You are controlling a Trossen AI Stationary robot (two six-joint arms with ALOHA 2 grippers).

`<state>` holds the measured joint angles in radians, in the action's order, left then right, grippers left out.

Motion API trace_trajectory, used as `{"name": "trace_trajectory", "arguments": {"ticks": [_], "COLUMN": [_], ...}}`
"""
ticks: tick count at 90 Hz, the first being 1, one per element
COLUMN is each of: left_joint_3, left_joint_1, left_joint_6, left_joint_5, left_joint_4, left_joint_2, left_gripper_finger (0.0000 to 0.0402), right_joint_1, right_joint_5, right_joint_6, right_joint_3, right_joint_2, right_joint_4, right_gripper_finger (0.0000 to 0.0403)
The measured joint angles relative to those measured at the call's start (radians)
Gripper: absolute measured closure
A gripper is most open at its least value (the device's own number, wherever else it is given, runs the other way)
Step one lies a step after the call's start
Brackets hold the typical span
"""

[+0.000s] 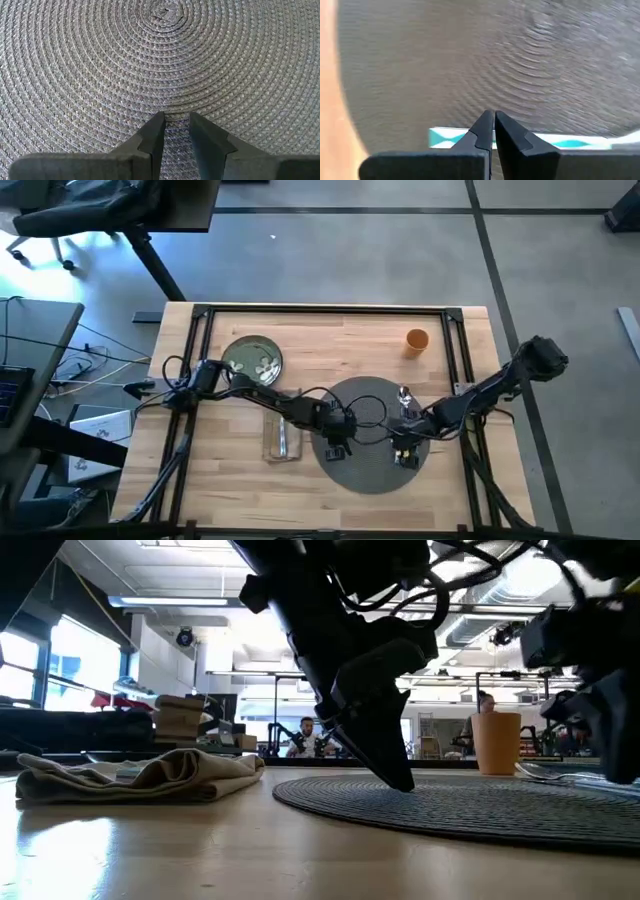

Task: Set table place
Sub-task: Put the blue table knife to the left of the blue spoon on the gray placemat

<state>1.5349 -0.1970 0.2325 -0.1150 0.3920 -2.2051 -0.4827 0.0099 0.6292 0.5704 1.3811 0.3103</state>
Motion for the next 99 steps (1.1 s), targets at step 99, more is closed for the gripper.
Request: {"name": "trace_trajectory", "arguments": {"ticks": [99], "left_joint_3": [0.004], "left_joint_1": [0.0], "left_joint_6": [-0.018], "left_joint_5": [0.0], "left_joint_4": [0.006], "left_joint_2": [0.006], "left_gripper_finger": [0.0328], "right_joint_1": [-0.018], "right_joint_5": [0.039], "right_joint_6": [0.07], "right_joint_3": [0.024], "right_joint_2": [-0.027], "right_joint_4": [0.045], "right_gripper_finger": [0.0403]}}
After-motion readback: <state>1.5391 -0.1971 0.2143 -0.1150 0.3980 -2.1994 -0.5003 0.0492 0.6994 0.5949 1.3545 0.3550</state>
